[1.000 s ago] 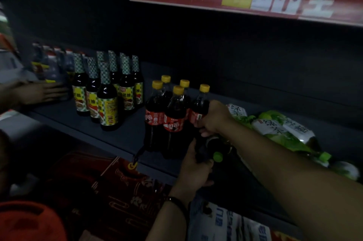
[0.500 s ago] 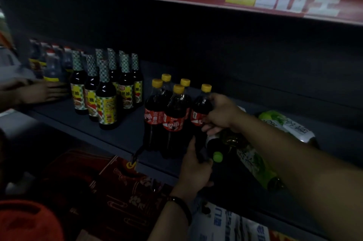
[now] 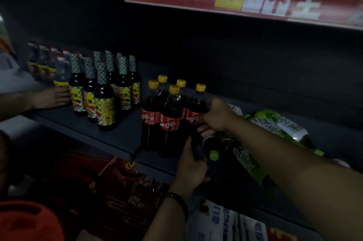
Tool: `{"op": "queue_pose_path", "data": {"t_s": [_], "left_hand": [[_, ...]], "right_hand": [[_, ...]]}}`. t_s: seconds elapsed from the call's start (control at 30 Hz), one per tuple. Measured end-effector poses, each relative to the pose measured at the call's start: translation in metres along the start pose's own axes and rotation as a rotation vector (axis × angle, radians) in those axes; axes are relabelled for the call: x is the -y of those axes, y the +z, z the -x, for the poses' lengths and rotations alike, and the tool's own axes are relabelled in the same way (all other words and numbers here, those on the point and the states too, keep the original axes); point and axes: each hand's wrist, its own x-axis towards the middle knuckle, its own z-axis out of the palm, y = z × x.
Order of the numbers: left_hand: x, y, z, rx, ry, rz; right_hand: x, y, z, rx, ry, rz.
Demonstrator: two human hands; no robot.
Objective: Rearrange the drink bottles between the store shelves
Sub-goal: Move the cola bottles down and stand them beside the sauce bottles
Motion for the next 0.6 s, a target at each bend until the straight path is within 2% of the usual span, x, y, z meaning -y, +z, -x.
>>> {"op": "queue_pose_path", "data": {"t_s": [0.17, 0.27, 0.37, 0.47, 0.53, 0.6], "left_hand": [[-0.001, 0.005, 0.018, -0.03, 0.107, -0.179], [-0.014, 0.007, 0.046, -0.079, 0.3, -0.329], [-0.047, 0.015, 0.099, -0.096, 0.53, -0.423], [-0.088, 0.035, 0.149, -0.103, 0.72, -0.534], [-0.118, 0.054, 0.176, -0.044, 0.822, -0.538], [-0.156, 0.078, 0.202, -0.036, 1.022, -0.654]], "right_hand": [[0.005, -0.016, 0.042, -0.034, -0.025, 0.021], [0.006, -0.039, 0.097, -0.037, -0.103, 0.139], [0.009, -0.075, 0.166, -0.073, -0.26, 0.293], [0.018, -0.123, 0.239, -0.227, -0.434, 0.563], [0.022, -0.154, 0.284, -0.335, -0.512, 0.609], [0.023, -0.187, 0.32, -0.479, -0.589, 0.633]]}}
